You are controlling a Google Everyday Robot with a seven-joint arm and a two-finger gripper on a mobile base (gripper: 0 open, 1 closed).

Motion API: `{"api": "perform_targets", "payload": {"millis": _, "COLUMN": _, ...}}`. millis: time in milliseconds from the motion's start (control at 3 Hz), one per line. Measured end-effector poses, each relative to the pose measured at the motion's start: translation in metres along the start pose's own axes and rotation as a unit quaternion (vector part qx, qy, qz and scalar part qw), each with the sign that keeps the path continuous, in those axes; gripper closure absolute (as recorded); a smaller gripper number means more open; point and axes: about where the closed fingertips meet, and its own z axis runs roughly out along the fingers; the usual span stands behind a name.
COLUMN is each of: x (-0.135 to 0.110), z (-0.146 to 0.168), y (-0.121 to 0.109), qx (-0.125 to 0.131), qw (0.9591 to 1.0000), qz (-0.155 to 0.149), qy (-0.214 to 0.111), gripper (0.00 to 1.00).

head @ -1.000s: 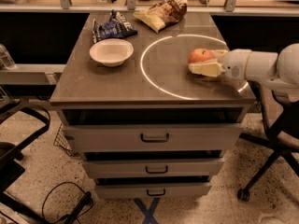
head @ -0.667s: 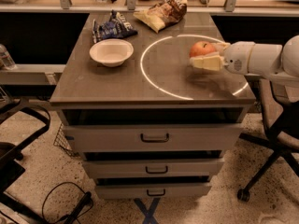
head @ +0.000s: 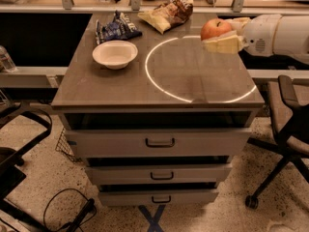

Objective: Pick apple

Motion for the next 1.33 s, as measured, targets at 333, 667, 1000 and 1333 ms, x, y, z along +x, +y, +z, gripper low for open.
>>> {"api": "perform_targets", "payload": {"millis": 333, "x": -0.032, "z": -0.014, "y": 0.002, "qx": 0.015, "qw": 0.9997, "qz": -0.017, "qy": 0.003, "gripper": 1.00}}
{"api": "perform_targets", "payload": {"millis": 667, "x": -0.055, "z": -0.025, "y": 0.005, "qx": 0.025, "qw": 0.9992, "qz": -0.031, "qy": 0.002, "gripper": 1.00}}
{"api": "perform_targets", "payload": {"millis": 1000, "x": -0.074, "z": -0.032, "y": 0.011, "qx": 0.027, "qw": 0.9985, "qz": -0.047, "qy": -0.004, "gripper": 1.00}}
{"api": "perform_targets", "payload": {"millis": 1333, "x": -0.083, "z": -0.030, "y": 0.017, "qx": 0.018, "qw": 0.9984, "qz": -0.053, "qy": -0.014, "gripper": 1.00}}
